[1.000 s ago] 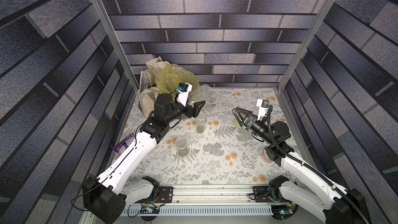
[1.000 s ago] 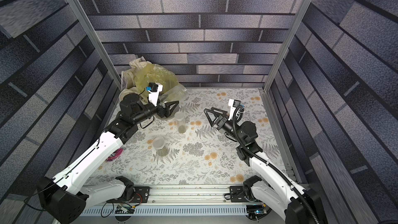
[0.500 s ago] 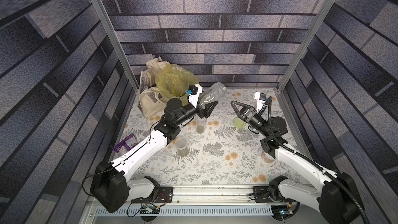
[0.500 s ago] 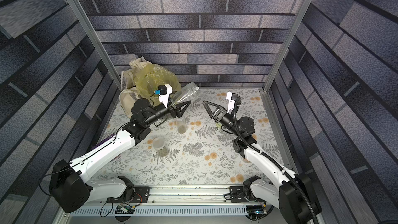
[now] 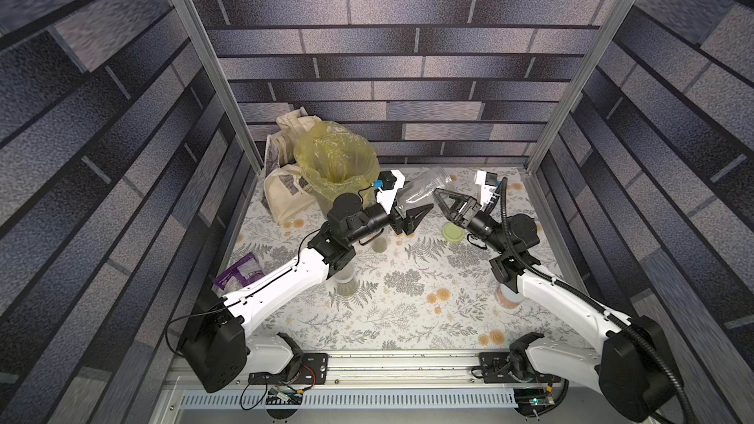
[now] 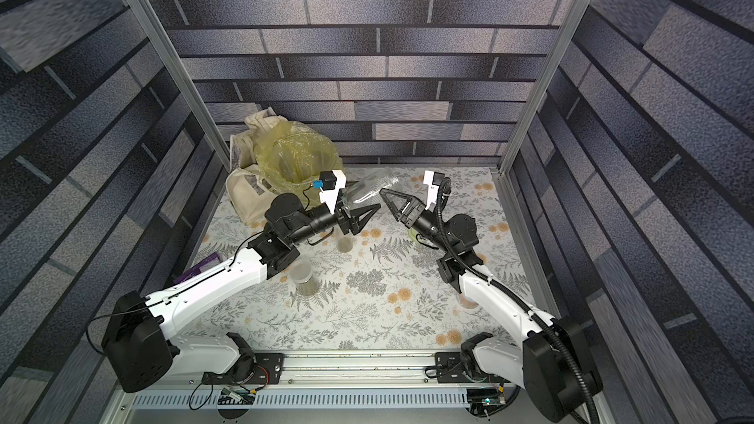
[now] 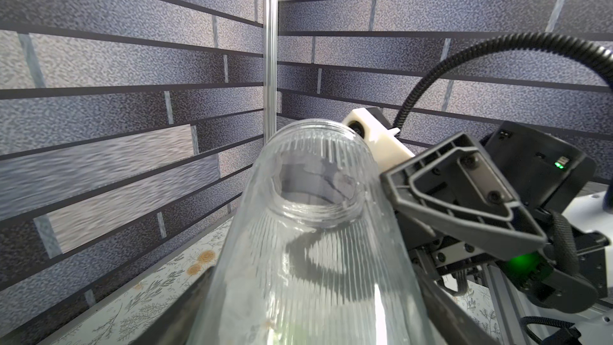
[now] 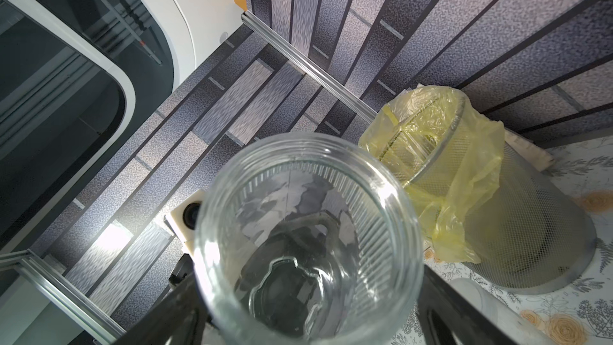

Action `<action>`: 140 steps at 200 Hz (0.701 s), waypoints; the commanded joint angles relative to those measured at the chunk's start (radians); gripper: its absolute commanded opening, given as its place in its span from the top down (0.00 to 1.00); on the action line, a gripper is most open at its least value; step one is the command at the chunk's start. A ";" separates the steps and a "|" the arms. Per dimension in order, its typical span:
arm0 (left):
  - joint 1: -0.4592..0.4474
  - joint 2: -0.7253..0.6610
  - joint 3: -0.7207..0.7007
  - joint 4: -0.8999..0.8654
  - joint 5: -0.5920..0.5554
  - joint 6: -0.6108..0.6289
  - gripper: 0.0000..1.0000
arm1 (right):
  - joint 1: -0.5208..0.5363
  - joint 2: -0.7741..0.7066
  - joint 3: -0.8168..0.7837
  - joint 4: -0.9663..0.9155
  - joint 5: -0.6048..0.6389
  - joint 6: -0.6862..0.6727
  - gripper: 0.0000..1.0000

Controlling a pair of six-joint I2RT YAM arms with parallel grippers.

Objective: Empty moldy mung beans from jars
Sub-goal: Place the jar at the center of the board.

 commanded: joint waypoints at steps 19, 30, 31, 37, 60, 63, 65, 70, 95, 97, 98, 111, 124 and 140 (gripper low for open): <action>-0.019 0.014 0.057 0.081 0.012 0.025 0.45 | 0.007 0.000 0.029 0.056 -0.020 0.010 0.04; -0.026 0.019 0.059 0.087 0.014 0.024 0.45 | 0.007 -0.001 0.032 0.052 -0.022 0.010 0.04; -0.026 0.020 0.059 0.087 0.015 0.024 0.45 | 0.007 -0.001 0.032 0.052 -0.021 0.010 0.04; -0.031 0.022 0.060 0.092 0.015 0.024 0.45 | 0.007 -0.001 0.032 0.052 -0.021 0.010 0.04; -0.045 0.025 0.056 0.098 0.018 0.030 0.46 | 0.007 -0.006 0.032 0.045 -0.020 0.004 0.04; -0.046 0.025 0.057 0.098 0.019 0.032 0.46 | 0.007 -0.006 0.031 0.046 -0.019 0.004 0.04; -0.046 0.024 0.056 0.097 0.021 0.032 0.45 | 0.008 -0.006 0.030 0.048 -0.017 0.004 0.04; -0.049 0.024 0.055 0.096 0.024 0.034 0.46 | 0.008 -0.008 0.028 0.050 -0.014 0.003 0.04; -0.056 0.013 0.039 0.097 0.028 0.037 0.46 | 0.007 -0.008 0.028 0.055 -0.003 -0.003 0.04; -0.057 0.012 0.037 0.097 0.028 0.037 0.46 | 0.007 -0.009 0.028 0.056 -0.002 -0.004 0.04; -0.057 0.012 0.037 0.097 0.028 0.038 0.46 | 0.007 -0.008 0.027 0.056 -0.001 -0.005 0.04; -0.062 0.007 0.032 0.093 0.029 0.042 0.46 | 0.007 -0.005 0.032 0.049 0.001 -0.015 0.04; -0.064 0.004 0.027 0.095 0.025 0.042 0.46 | 0.007 0.001 0.039 0.045 0.001 -0.024 0.04; -0.066 0.004 0.024 0.100 0.024 0.042 0.46 | 0.007 0.008 0.043 0.039 0.002 -0.037 0.07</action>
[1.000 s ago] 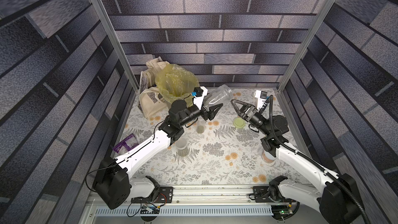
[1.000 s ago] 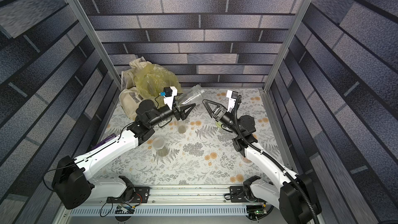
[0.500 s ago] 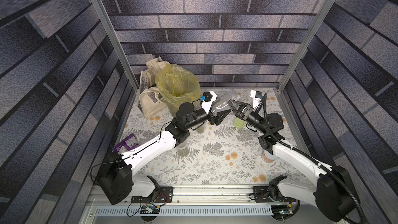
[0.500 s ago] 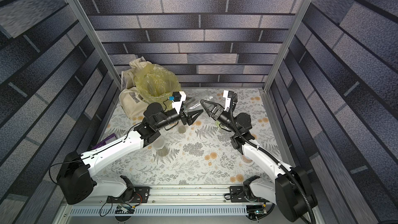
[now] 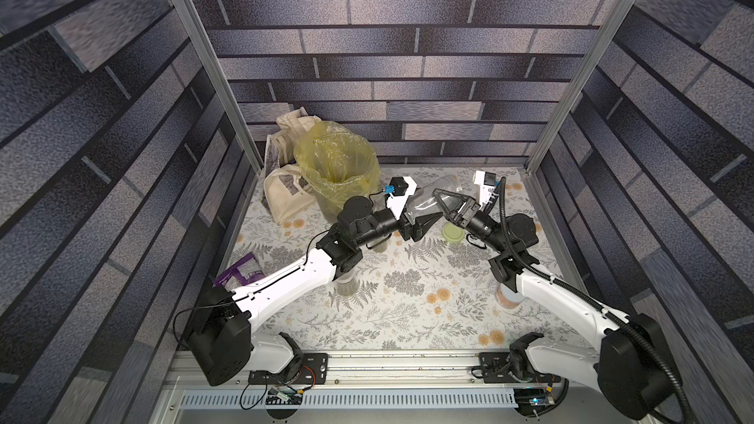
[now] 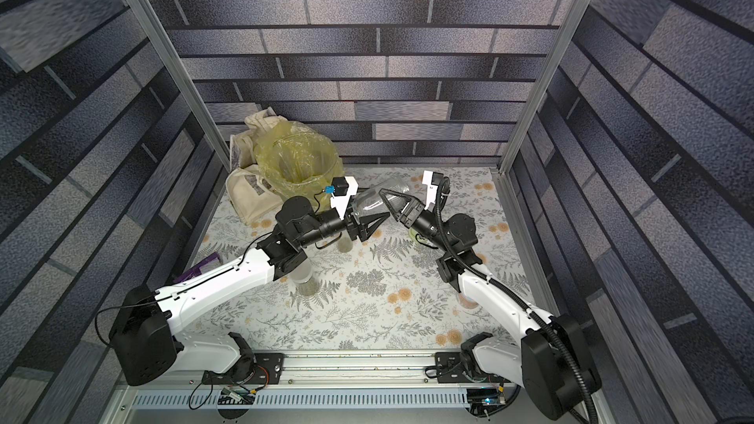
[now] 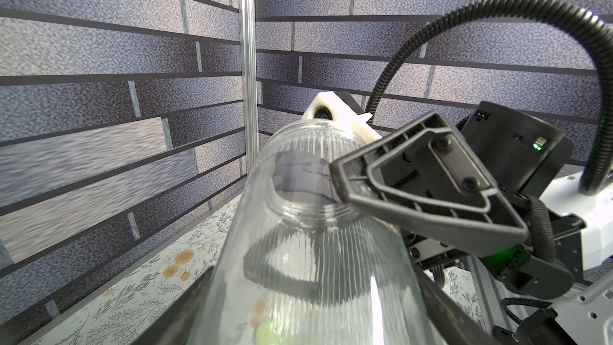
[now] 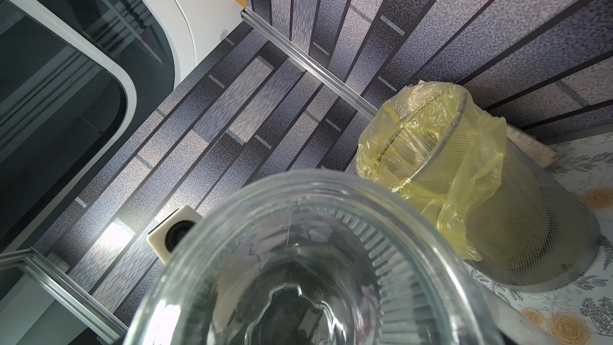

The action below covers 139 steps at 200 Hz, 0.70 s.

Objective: Empty moldy mung beans from jars
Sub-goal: Place the jar at the center of the board.

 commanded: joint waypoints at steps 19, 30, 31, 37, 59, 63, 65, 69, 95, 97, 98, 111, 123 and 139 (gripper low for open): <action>-0.017 -0.022 0.017 0.102 0.017 0.023 0.45 | 0.006 0.006 0.042 0.024 0.022 -0.050 0.09; -0.021 -0.019 0.017 0.104 0.015 0.021 0.46 | 0.007 0.004 0.040 0.005 0.039 -0.066 0.09; -0.021 -0.019 0.017 0.105 0.014 0.020 0.46 | 0.006 0.004 0.040 0.004 0.040 -0.067 0.09; -0.022 -0.016 0.017 0.109 0.014 0.018 0.46 | 0.006 0.006 0.043 -0.004 0.040 -0.073 0.09; -0.030 -0.001 0.016 0.138 0.010 0.000 0.46 | 0.006 0.017 0.047 0.003 0.044 -0.077 0.09; -0.034 0.003 0.017 0.142 0.010 -0.003 0.46 | 0.007 0.019 0.047 0.008 0.046 -0.077 0.10; -0.033 0.004 0.017 0.144 0.010 -0.003 0.46 | 0.007 0.020 0.046 0.009 0.048 -0.079 0.10; -0.036 0.007 0.017 0.146 0.012 -0.005 0.46 | 0.007 0.021 0.045 0.009 0.052 -0.079 0.10; -0.047 0.020 0.019 0.154 0.012 -0.010 0.45 | 0.007 0.021 0.053 -0.023 0.054 -0.105 0.12; -0.048 0.020 0.019 0.154 0.012 -0.010 0.45 | 0.007 0.021 0.055 -0.024 0.056 -0.107 0.12; -0.047 0.021 0.019 0.154 0.014 -0.010 0.45 | 0.007 0.021 0.054 -0.026 0.056 -0.108 0.12; -0.051 0.022 0.018 0.158 0.018 -0.014 0.45 | 0.007 0.023 0.052 -0.030 0.064 -0.115 0.12; -0.052 0.025 0.017 0.158 0.022 -0.014 0.45 | 0.007 0.026 0.054 -0.035 0.065 -0.120 0.12; -0.052 0.026 0.019 0.160 0.024 -0.014 0.45 | 0.006 0.034 0.061 -0.043 0.060 -0.129 0.12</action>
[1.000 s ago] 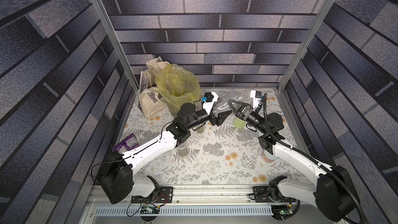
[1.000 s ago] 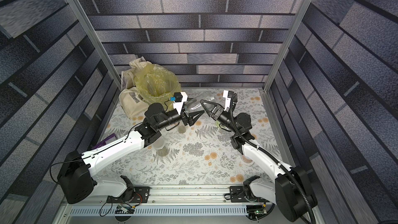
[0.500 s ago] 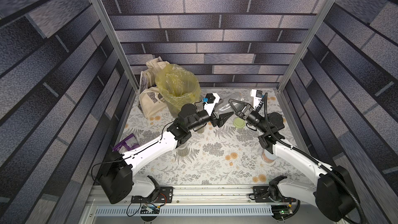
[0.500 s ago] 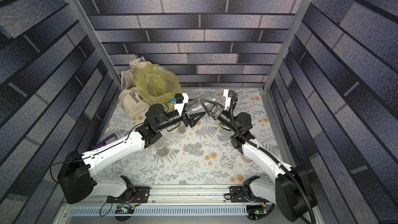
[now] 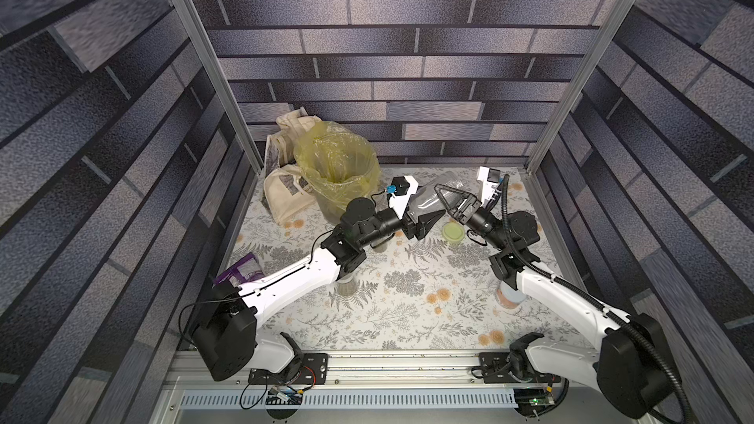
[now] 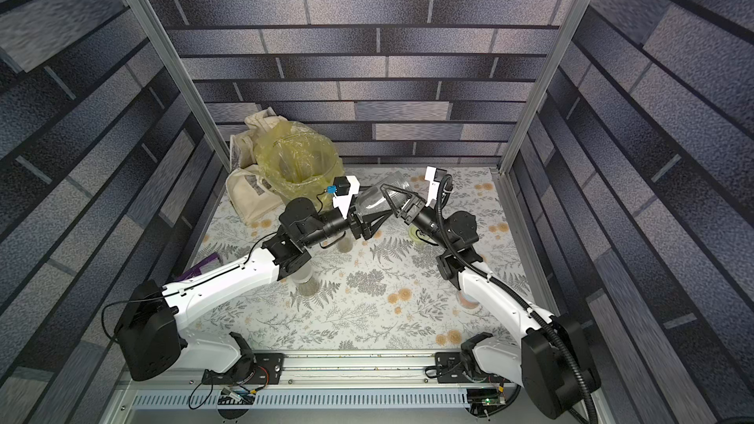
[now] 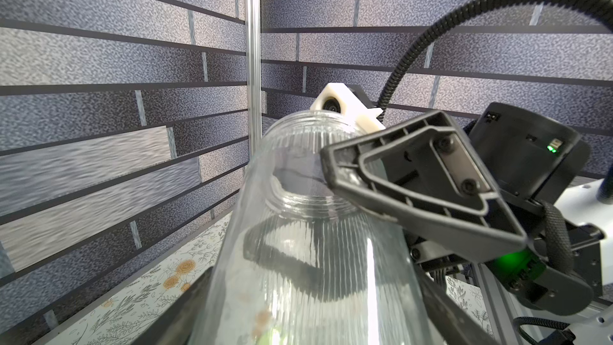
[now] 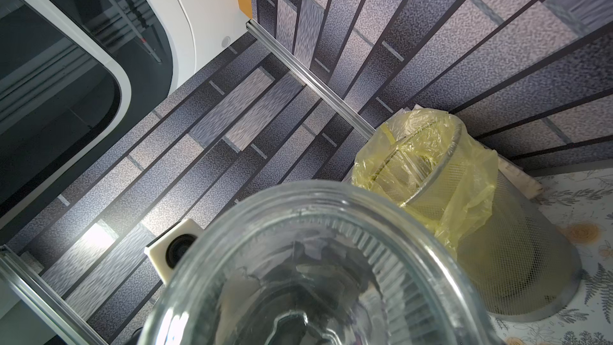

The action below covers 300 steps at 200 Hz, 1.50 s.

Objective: Empty moldy mung beans from jars
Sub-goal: Place the jar at the center of the board.

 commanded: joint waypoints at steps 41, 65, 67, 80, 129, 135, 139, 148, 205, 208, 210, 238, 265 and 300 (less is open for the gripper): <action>-0.033 -0.011 0.022 0.073 0.055 0.012 0.43 | 0.008 0.034 0.047 -0.078 0.001 -0.100 0.30; -0.028 -0.008 0.016 0.077 0.034 0.012 0.28 | 0.007 0.032 0.047 -0.076 -0.002 -0.107 0.40; -0.028 -0.008 0.016 0.076 0.033 0.011 0.26 | 0.007 0.032 0.048 -0.075 -0.002 -0.106 0.40; -0.028 -0.002 0.016 0.082 0.024 0.007 0.14 | 0.007 0.034 0.053 -0.072 -0.005 -0.102 0.45; -0.028 0.014 0.038 0.054 0.029 0.000 0.00 | 0.008 0.017 0.046 -0.118 0.033 -0.129 0.50; -0.027 0.012 0.036 0.048 0.025 0.001 0.00 | 0.008 0.013 0.047 -0.125 0.036 -0.137 0.50; -0.027 0.011 0.036 0.045 0.023 0.001 0.00 | 0.007 0.011 0.046 -0.129 0.037 -0.142 0.50; -0.027 0.009 0.035 0.038 0.020 0.001 0.00 | 0.006 0.006 0.050 -0.145 0.042 -0.155 0.50; -0.025 -0.030 0.064 -0.199 -0.120 0.040 0.00 | 0.007 -0.049 0.105 -0.380 0.114 -0.342 0.51; -0.024 -0.033 0.066 -0.213 -0.133 0.045 0.00 | 0.007 -0.053 0.108 -0.392 0.119 -0.355 0.51; -0.025 -0.036 0.067 -0.222 -0.139 0.049 0.00 | 0.007 -0.055 0.109 -0.400 0.122 -0.361 0.51; -0.023 -0.081 0.050 -0.270 -0.194 0.081 0.00 | 0.008 -0.079 0.139 -0.516 0.185 -0.460 0.51; -0.023 -0.109 0.083 -0.373 -0.286 0.097 0.00 | 0.008 -0.087 0.151 -0.597 0.261 -0.554 0.51; -0.006 -0.161 0.044 -0.395 -0.371 0.118 0.00 | 0.007 -0.091 0.138 -0.630 0.420 -0.711 0.50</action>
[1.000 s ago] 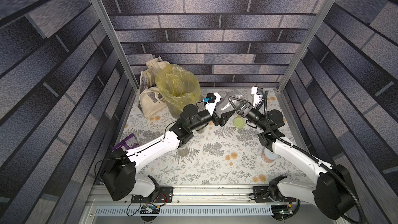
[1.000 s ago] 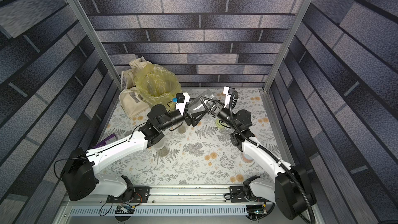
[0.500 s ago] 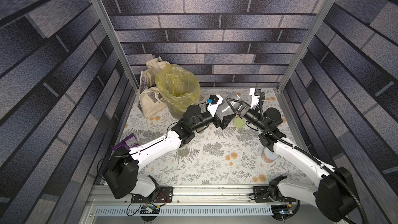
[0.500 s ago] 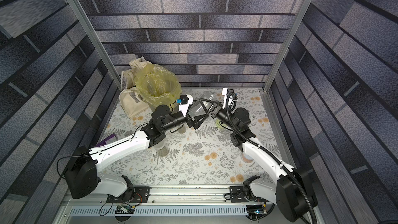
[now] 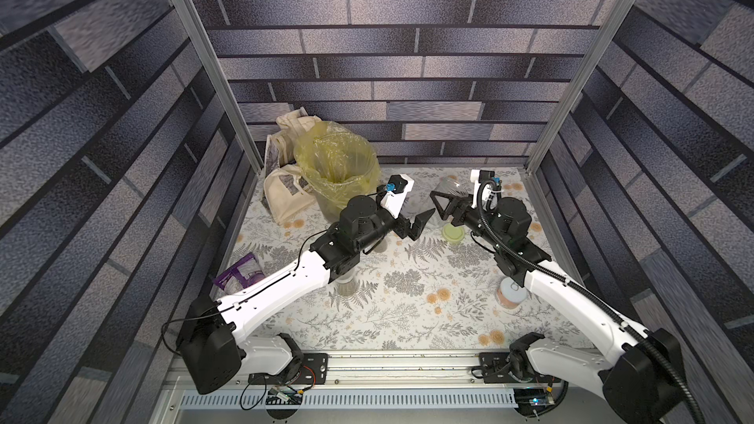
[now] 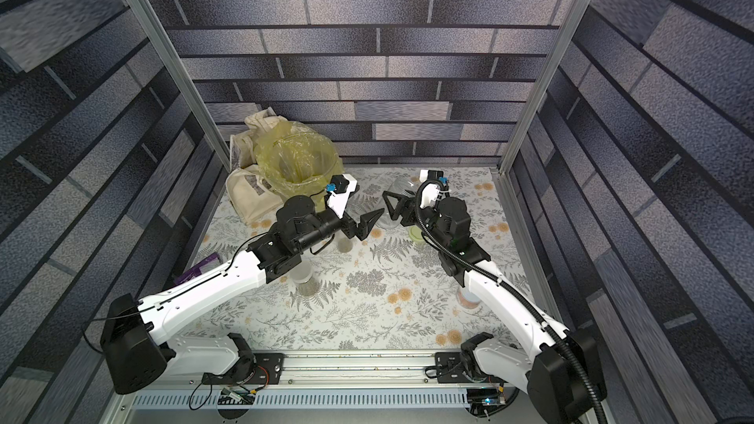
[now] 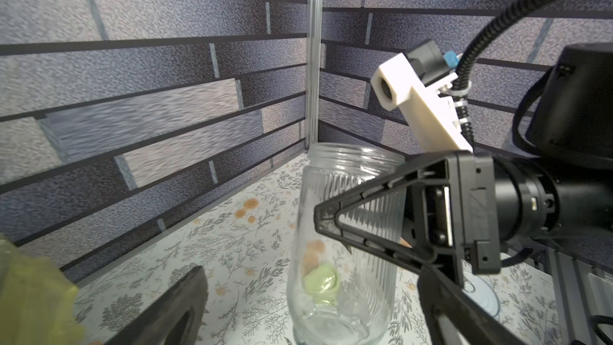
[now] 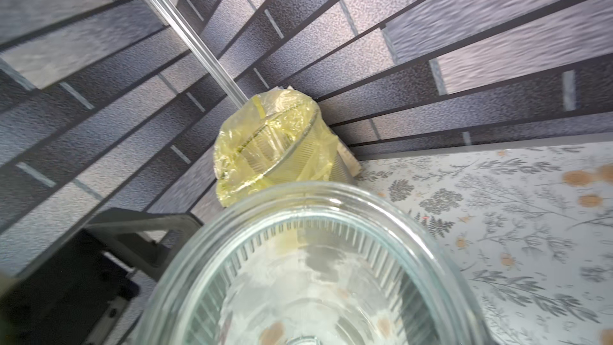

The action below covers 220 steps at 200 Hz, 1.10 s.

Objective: Empty moldy mung beans from jars
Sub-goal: Place the jar at the center of the board.

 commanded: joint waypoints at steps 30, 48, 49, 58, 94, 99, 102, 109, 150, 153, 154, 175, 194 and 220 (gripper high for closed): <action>0.034 -0.113 -0.084 0.011 -0.095 0.018 0.00 | 0.001 0.003 -0.015 0.062 0.317 -0.312 0.50; 0.045 -0.132 -0.119 0.033 -0.089 0.008 0.00 | -0.001 0.044 -0.062 0.193 0.408 -0.375 0.50; 0.044 -0.133 -0.119 0.033 -0.088 0.007 0.00 | 0.000 0.047 -0.064 0.201 0.413 -0.377 0.50; 0.047 -0.139 -0.131 0.037 -0.087 0.007 0.00 | -0.001 0.080 -0.079 0.263 0.451 -0.408 0.50; 0.054 -0.170 -0.183 0.057 -0.090 0.001 0.00 | -0.007 0.274 -0.103 0.549 0.578 -0.480 0.51; 0.057 -0.175 -0.191 0.061 -0.089 -0.002 0.00 | -0.007 0.307 -0.097 0.586 0.587 -0.490 0.51; 0.057 -0.176 -0.196 0.064 -0.089 -0.007 0.00 | -0.006 0.327 -0.094 0.606 0.596 -0.497 0.51; 0.059 -0.182 -0.209 0.072 -0.086 -0.017 0.00 | -0.008 0.372 -0.081 0.646 0.613 -0.504 0.50; 0.061 -0.217 -0.262 0.090 -0.079 -0.044 0.00 | -0.047 0.629 0.019 0.784 0.623 -0.460 0.49; 0.062 -0.221 -0.264 0.090 -0.079 -0.044 0.00 | -0.054 0.642 0.026 0.789 0.614 -0.448 0.49; 0.061 -0.222 -0.265 0.089 -0.079 -0.044 0.00 | -0.057 0.648 0.028 0.789 0.612 -0.442 0.49; 0.063 -0.239 -0.280 0.084 -0.075 -0.046 0.00 | -0.074 0.724 0.090 0.763 0.600 -0.432 0.50; 0.066 -0.250 -0.286 0.082 -0.086 -0.043 0.00 | -0.080 0.770 0.143 0.717 0.595 -0.427 0.47; 0.073 -0.250 -0.293 0.091 -0.083 -0.042 0.00 | -0.088 0.817 0.198 0.648 0.585 -0.402 0.44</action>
